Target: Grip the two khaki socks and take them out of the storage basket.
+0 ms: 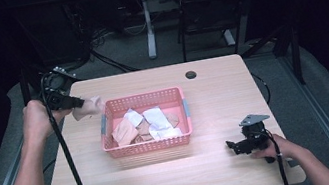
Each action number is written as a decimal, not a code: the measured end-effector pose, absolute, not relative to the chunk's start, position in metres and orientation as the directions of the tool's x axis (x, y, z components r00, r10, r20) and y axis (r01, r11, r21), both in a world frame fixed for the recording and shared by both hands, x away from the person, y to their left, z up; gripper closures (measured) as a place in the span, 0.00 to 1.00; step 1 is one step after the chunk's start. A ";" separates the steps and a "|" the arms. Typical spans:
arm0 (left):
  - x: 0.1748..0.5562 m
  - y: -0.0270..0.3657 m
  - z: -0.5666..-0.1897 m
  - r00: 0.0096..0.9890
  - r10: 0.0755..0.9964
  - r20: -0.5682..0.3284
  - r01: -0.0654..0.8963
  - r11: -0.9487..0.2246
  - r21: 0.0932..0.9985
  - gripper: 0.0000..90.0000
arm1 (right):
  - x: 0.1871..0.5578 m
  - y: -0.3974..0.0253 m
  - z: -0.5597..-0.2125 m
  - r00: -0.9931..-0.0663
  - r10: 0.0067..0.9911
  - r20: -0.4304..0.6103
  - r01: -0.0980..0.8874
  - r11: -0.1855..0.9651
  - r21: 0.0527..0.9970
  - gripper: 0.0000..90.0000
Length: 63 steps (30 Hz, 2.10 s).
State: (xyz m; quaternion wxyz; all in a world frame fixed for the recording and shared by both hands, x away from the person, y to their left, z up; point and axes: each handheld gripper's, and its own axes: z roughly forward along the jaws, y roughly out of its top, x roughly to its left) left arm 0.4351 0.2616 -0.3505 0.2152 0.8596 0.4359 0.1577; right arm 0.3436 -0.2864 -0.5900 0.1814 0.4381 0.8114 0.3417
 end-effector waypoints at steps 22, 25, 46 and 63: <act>0.434 0.313 -0.378 0.454 0.889 0.063 0.761 -0.424 0.491 0.96 | 0.344 -0.286 -0.590 -0.550 0.835 0.005 0.587 0.383 0.714 0.00; 0.434 0.322 -0.383 0.430 0.902 0.045 0.774 -0.394 0.496 0.96 | 0.344 -0.286 -0.590 -0.550 0.835 0.005 0.587 0.382 0.714 0.00; 0.434 0.338 -0.436 0.356 0.933 0.060 0.831 -0.345 0.437 0.96 | 0.344 -0.286 -0.590 -0.550 0.835 0.005 0.587 0.383 0.714 0.00; 0.435 0.338 -0.481 0.330 0.944 0.018 0.868 -0.311 0.388 0.96 | 0.344 -0.286 -0.590 -0.550 0.835 0.005 0.587 0.383 0.714 0.00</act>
